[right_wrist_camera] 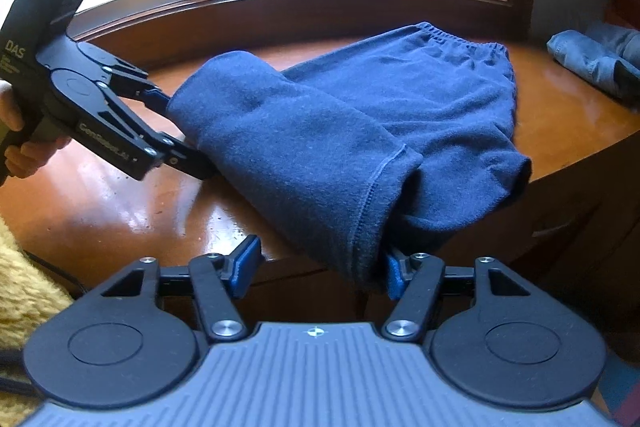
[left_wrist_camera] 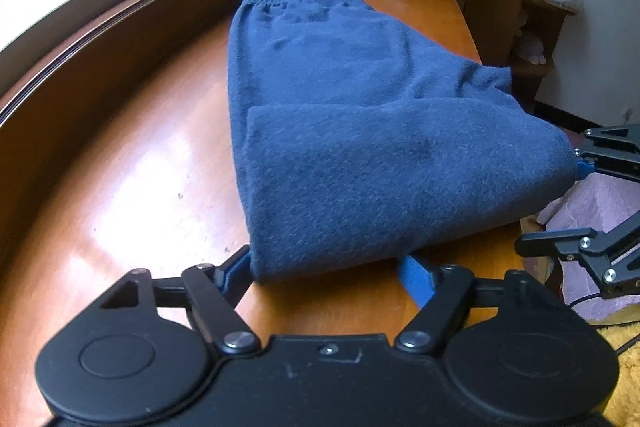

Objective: Fold clothes

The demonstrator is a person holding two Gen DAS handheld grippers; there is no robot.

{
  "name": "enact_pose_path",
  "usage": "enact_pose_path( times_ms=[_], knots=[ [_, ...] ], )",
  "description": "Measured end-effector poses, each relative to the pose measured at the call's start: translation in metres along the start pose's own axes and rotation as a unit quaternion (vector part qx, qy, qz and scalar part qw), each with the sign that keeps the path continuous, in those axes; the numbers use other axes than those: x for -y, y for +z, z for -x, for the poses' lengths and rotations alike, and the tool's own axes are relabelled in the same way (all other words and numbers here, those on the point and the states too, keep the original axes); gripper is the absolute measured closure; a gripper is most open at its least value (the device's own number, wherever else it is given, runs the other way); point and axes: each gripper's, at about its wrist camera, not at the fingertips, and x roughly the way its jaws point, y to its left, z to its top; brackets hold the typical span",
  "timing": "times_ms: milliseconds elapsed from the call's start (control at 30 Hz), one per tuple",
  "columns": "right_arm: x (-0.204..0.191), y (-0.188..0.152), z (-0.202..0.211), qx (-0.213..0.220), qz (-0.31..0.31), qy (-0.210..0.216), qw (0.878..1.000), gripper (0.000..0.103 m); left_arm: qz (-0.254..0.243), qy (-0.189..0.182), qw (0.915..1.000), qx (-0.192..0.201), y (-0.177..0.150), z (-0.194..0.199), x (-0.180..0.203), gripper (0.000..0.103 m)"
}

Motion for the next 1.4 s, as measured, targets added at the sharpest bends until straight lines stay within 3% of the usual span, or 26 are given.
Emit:
enact_pose_path(
  times_ms=[100, 167, 200, 267, 333, 400, 600, 733, 1000, 1200, 1400],
  knots=[
    [0.0, -0.002, 0.006, 0.004, -0.001, -0.006, 1.0, 0.04, 0.002, 0.004, 1.0, 0.003, -0.005, 0.005, -0.001, 0.031],
    [0.002, -0.003, 0.006, 0.005, -0.002, -0.004, 1.0, 0.045, -0.001, 0.001, 1.0, 0.003, -0.006, 0.003, 0.0, 0.032],
    [0.003, -0.003, 0.004, 0.004, -0.002, -0.005, 1.0, 0.057, -0.004, -0.002, 1.0, 0.005, -0.005, 0.002, 0.0, 0.034],
    [0.005, -0.002, 0.002, 0.008, -0.002, -0.007, 1.0, 0.065, -0.017, -0.004, 0.9998, 0.014, -0.002, -0.001, 0.002, 0.036],
    [0.006, -0.001, 0.002, 0.015, -0.006, -0.01, 1.0, 0.074, -0.025, -0.004, 0.9995, 0.017, 0.0, -0.003, 0.004, 0.042],
    [0.005, 0.002, 0.007, 0.023, -0.005, -0.016, 1.0, 0.077, -0.027, -0.001, 0.9996, 0.013, 0.001, 0.003, 0.004, 0.058],
    [0.012, 0.007, 0.043, 0.032, -0.036, 0.035, 0.998, 0.08, 0.032, -0.035, 0.9989, 0.001, -0.006, 0.038, 0.006, 0.06],
    [0.02, 0.006, 0.055, 0.028, -0.057, 0.058, 0.996, 0.08, 0.042, -0.03, 0.9987, -0.003, -0.006, 0.05, 0.018, 0.06],
    [0.066, 0.049, 0.042, 0.072, -0.136, 0.101, 0.983, 0.08, 0.056, -0.002, 0.9976, 0.04, 0.043, 0.047, 0.008, 0.057],
    [0.085, 0.081, 0.007, 0.068, -0.132, 0.049, 0.988, 0.079, 0.038, 0.039, 0.9964, 0.066, 0.091, 0.011, 0.0, 0.051],
    [0.095, 0.095, -0.046, 0.034, -0.125, -0.004, 0.992, 0.079, 0.025, 0.061, 0.9968, 0.047, 0.123, -0.041, -0.012, 0.05]
  ],
)
